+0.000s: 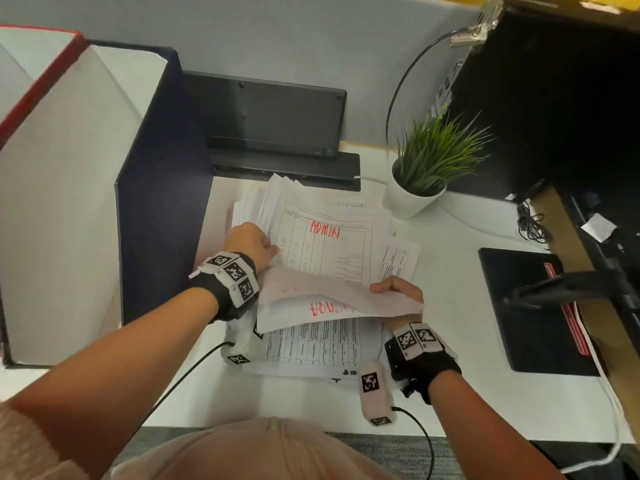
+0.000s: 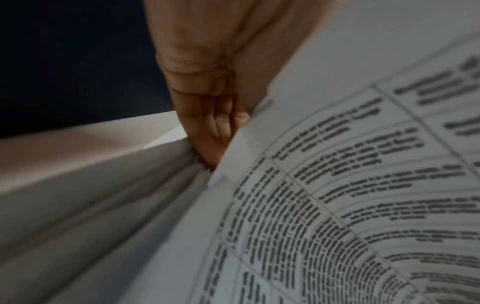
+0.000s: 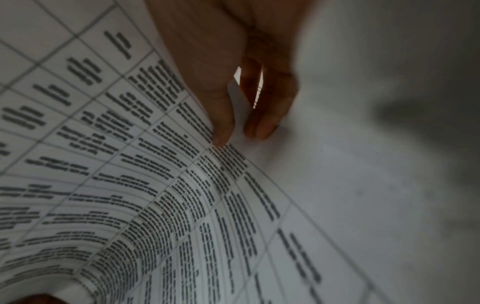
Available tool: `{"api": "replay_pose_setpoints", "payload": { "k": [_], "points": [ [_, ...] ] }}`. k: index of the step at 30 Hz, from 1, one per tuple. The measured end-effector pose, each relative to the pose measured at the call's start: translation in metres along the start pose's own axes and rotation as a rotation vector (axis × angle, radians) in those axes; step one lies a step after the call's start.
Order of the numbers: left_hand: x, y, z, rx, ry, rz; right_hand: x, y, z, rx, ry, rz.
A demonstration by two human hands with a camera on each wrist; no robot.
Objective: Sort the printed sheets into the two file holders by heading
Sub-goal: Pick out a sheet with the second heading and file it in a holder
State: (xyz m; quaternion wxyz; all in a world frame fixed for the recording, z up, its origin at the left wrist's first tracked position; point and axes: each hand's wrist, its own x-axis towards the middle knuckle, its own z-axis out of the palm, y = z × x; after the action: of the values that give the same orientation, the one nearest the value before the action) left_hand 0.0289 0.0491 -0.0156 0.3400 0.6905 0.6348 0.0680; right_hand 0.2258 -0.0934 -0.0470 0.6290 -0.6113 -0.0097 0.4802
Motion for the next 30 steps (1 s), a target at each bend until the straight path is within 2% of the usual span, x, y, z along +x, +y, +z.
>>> {"api": "replay_pose_setpoints", "payload": {
  "k": [2,4,6,8,11,15,18,21,24,27,30],
  "points": [
    [-0.003,0.0,-0.001,0.008,0.001,0.033,0.002,-0.006,-0.003,-0.125,-0.002,0.044],
    [-0.008,0.0,-0.001,0.021,0.088,0.141,0.001,-0.006,-0.007,-0.392,0.018,0.074],
    [-0.016,-0.001,0.0,-0.052,0.222,0.31,0.002,-0.003,-0.009,-0.521,0.037,-0.087],
    [-0.026,0.0,0.004,-0.198,0.261,0.392,0.004,0.001,-0.01,-0.602,0.055,-0.275],
    [-0.032,-0.002,0.01,-0.398,0.188,0.319,-0.001,-0.002,-0.006,-0.742,0.102,-0.343],
    [-0.034,-0.006,0.007,-0.695,0.071,0.214,-0.005,-0.005,-0.007,-0.552,0.02,-0.332],
    [-0.032,-0.005,0.001,-0.844,0.0,0.108,-0.005,-0.007,-0.008,-0.717,0.036,-0.274],
    [-0.015,-0.008,-0.006,-0.725,0.046,-0.012,-0.002,-0.004,-0.011,-0.816,0.014,-0.169],
    [0.003,-0.008,-0.007,-0.552,0.08,-0.141,0.002,-0.001,-0.01,-0.791,-0.022,-0.269],
    [0.01,-0.007,-0.007,-0.192,0.0,-0.151,0.003,0.001,-0.01,-0.712,0.011,-0.286],
    [0.01,-0.003,-0.005,0.006,-0.005,-0.129,0.004,0.004,-0.01,-0.728,0.011,-0.284]
  ]
}}
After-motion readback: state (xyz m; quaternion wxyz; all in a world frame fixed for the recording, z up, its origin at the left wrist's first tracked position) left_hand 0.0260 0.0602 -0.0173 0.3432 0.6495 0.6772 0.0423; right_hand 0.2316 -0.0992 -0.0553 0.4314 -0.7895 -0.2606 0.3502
